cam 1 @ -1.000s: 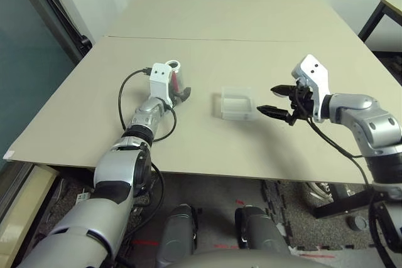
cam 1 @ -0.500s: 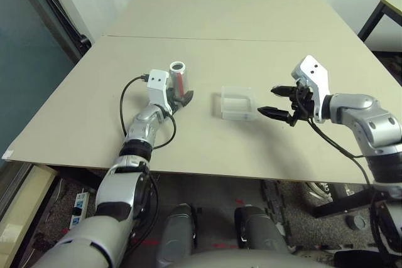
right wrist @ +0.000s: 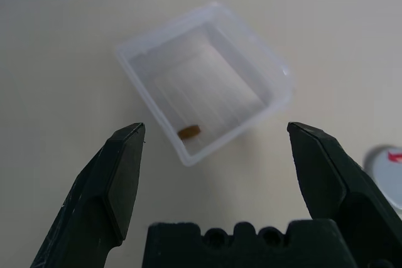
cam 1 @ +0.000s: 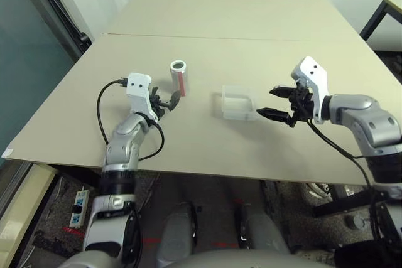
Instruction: Pour the medicine from the bottle into the box.
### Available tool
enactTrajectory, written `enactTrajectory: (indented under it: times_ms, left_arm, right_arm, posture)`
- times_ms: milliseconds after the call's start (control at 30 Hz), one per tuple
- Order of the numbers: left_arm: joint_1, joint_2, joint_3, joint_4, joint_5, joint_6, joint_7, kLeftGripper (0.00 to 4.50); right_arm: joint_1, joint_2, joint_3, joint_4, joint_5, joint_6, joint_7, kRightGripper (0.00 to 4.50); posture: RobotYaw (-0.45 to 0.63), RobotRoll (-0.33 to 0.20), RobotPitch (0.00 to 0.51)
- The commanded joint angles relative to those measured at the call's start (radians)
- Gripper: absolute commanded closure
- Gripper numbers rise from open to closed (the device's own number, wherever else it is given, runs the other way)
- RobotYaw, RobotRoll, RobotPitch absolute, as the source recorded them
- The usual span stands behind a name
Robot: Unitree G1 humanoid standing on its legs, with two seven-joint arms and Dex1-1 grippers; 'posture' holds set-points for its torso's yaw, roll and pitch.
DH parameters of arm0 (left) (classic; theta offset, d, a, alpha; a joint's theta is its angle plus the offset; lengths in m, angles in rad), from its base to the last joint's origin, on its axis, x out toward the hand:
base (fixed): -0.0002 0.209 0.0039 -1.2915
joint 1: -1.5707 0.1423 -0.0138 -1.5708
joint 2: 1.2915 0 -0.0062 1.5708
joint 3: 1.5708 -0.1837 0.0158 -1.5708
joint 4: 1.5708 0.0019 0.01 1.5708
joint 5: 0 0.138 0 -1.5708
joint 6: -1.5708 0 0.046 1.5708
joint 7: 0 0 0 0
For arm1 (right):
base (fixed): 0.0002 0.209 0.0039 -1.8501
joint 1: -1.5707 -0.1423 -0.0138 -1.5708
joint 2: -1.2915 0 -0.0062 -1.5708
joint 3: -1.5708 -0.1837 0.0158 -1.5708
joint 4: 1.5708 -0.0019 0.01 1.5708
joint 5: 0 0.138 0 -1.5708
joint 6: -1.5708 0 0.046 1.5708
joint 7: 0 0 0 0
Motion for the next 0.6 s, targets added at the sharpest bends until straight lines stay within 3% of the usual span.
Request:
enactTrajectory:
  times_ms: [33, 200, 400, 600]
  left_arm:
    - [0.075, 0.024, 0.059, -0.163, -0.050, 0.054, 0.026, 0.02]
    - [0.080, 0.049, 0.159, -0.165, -0.074, 0.014, 0.070, 0.02]
    - [-0.113, 0.159, 0.253, 0.241, -0.061, -0.133, 0.070, 0.02]
    - [-0.381, 0.241, 0.211, 0.725, -0.016, -0.293, 0.019, 0.02]
  right_arm:
    - [0.009, 0.016, -0.090, 0.038, 0.011, -0.003, -0.085, 0.00]
    - [-0.007, 0.077, -0.207, 0.113, -0.011, -0.032, -0.283, 0.00]
    - [-0.039, 0.149, -0.338, 0.224, -0.052, -0.098, -0.569, 0.00]
    - [-0.039, 0.170, -0.417, 0.298, -0.104, -0.209, -0.776, 0.00]
  posture:
    - [0.11, 0.000, 0.097]
    - [0.13, 0.000, 0.092]
    - [0.14, 0.000, 0.088]
    - [0.11, 0.000, 0.094]
